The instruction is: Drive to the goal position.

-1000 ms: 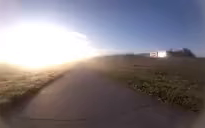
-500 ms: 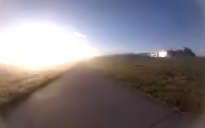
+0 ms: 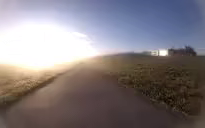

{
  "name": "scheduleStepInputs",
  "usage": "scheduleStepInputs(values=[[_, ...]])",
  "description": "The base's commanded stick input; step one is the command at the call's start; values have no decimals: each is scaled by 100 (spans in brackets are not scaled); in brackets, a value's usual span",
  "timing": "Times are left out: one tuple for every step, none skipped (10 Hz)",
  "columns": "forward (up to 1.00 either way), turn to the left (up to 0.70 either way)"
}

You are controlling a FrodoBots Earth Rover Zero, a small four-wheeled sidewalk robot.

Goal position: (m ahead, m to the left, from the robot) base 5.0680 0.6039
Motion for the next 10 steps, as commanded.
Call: scheduleStepInputs(values=[[85,0],[85,0],[85,0],[85,0],[85,0],[85,0],[85,0],[85,0],[85,0],[85,0]])
